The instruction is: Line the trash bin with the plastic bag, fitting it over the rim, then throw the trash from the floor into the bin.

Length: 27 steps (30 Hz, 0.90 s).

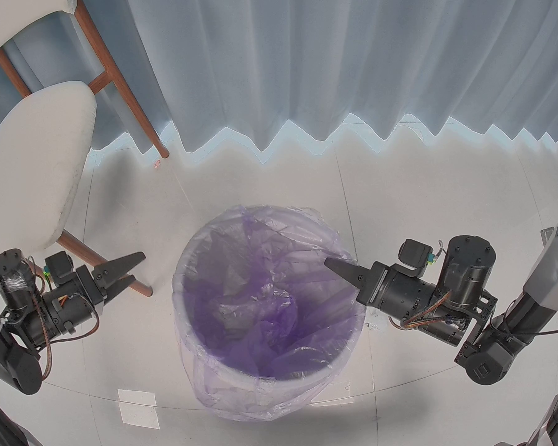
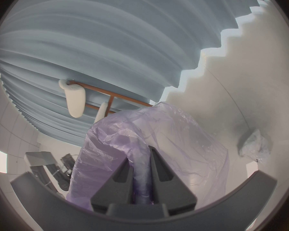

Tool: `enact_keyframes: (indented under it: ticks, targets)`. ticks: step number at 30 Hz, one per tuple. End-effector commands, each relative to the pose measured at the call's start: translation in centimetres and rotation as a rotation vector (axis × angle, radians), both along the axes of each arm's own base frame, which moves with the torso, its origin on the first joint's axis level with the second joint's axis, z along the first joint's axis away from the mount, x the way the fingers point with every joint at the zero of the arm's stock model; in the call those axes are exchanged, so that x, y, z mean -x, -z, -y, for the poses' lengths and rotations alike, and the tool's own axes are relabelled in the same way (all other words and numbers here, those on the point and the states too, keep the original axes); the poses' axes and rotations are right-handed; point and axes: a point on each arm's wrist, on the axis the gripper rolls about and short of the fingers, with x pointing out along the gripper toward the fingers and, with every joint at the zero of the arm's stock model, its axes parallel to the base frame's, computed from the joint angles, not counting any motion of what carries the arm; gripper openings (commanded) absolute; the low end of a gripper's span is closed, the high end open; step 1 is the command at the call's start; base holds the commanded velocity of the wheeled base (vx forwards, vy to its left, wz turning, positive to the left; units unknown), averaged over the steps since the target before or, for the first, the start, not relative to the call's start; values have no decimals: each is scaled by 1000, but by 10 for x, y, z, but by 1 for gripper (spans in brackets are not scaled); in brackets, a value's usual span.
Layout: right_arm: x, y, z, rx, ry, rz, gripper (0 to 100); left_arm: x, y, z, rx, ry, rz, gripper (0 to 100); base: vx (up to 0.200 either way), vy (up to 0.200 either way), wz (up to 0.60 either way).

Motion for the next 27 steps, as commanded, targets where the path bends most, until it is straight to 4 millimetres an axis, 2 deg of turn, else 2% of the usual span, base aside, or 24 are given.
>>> enact_keyframes:
  ticks: [1,2,4,5,6,9,12,13,15,16,18,23,27]
  targets:
    - [0,-9,-1,22,36,-4,0,27,-40,0,-13,9,185,100,0,0,0]
    - [1,-5,-1,57,45,10,0,38,-52,8,-12,48,248,100,0,0,0]
    - [-1,-3,-1,101,64,41,0,42,-60,18,-6,101,278,100,0,0,0]
    - [-1,-3,-1,101,64,41,0,42,-60,18,-6,101,278,100,0,0,0]
    - [-2,0,-2,135,89,62,0,41,-61,30,-16,163,250,100,0,0,0]
    - [-2,0,-2,154,110,78,0,33,-54,41,-126,214,204,100,0,0,0]
    - [-1,2,-1,176,108,91,0,24,-51,43,-246,210,184,100,0,0,0]
    - [-1,2,-1,187,108,104,0,16,-54,49,-337,161,150,100,0,0,0]
    - [-1,1,-1,192,111,110,0,13,-59,59,-391,130,132,100,0,0,0]
    - [0,2,-1,198,112,115,0,14,-67,77,-454,97,105,100,0,0,0]
    - [0,3,0,212,111,120,0,16,-70,92,-515,97,78,100,0,0,0]
    - [4,6,2,259,108,140,0,16,-72,103,-698,115,63,100,0,0,0]
    - [5,20,-1,324,104,139,0,18,-65,117,-746,157,47,100,0,0,0]
